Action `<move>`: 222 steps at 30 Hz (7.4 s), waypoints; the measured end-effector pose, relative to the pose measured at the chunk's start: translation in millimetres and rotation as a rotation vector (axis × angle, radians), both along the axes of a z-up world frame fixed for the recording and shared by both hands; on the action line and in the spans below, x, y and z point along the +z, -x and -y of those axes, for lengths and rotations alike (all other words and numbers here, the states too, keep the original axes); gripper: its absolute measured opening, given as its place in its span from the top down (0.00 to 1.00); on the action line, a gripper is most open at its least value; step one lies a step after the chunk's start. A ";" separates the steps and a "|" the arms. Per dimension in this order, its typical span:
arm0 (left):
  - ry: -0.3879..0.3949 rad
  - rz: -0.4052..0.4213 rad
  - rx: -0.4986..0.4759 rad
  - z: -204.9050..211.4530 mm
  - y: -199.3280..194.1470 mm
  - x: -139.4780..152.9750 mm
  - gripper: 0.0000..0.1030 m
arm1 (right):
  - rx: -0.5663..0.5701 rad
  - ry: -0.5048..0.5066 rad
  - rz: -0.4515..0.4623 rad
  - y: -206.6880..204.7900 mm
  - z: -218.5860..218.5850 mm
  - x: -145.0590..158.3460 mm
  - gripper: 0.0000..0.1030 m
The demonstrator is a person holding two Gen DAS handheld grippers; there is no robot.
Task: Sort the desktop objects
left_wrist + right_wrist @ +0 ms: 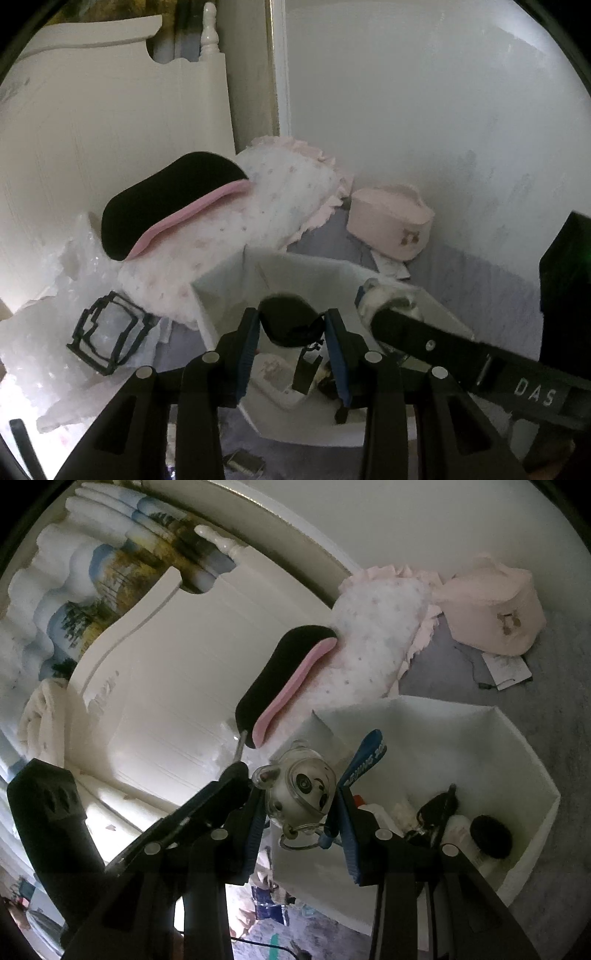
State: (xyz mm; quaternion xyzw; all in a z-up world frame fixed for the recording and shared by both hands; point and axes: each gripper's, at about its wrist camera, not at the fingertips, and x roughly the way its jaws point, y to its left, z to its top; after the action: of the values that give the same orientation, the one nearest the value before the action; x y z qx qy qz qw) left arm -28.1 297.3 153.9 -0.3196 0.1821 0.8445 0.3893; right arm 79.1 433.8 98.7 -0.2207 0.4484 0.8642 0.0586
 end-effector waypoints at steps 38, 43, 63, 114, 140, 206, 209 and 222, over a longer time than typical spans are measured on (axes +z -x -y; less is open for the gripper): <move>-0.013 -0.002 0.114 49.7 4.0 3.6 0.25 | 0.034 -0.062 0.073 16.8 21.7 2.7 0.26; -0.012 0.003 0.125 63.5 5.3 4.7 0.25 | 0.073 -0.094 0.079 21.9 32.9 6.5 0.26; -0.129 0.031 0.349 213.1 0.8 -25.3 0.25 | 0.405 -0.343 0.103 59.1 160.0 13.6 0.26; 0.019 0.306 0.457 316.1 -12.3 -223.9 0.54 | 0.696 -0.483 0.390 80.0 227.5 -114.8 0.54; -0.048 0.312 0.490 339.4 -28.8 -204.6 0.79 | 1.009 -0.696 0.418 66.4 273.9 -169.5 0.52; -0.113 0.180 0.437 294.8 -27.6 -100.2 0.98 | 0.815 -0.513 0.446 53.1 201.8 -176.3 0.63; -0.106 0.176 0.435 295.7 -29.5 -99.3 0.98 | 0.805 -0.476 0.385 53.4 204.6 -162.9 0.63; -0.116 0.091 0.400 276.1 -25.3 -56.2 0.98 | 0.665 -0.351 0.061 50.6 195.1 -63.7 0.63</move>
State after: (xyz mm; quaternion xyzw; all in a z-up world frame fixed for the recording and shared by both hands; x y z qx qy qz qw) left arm -2.8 21.2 97.7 -0.3642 0.0485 0.8987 0.2395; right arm 28.5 238.7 35.1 -0.3665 0.1956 0.8927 -0.1747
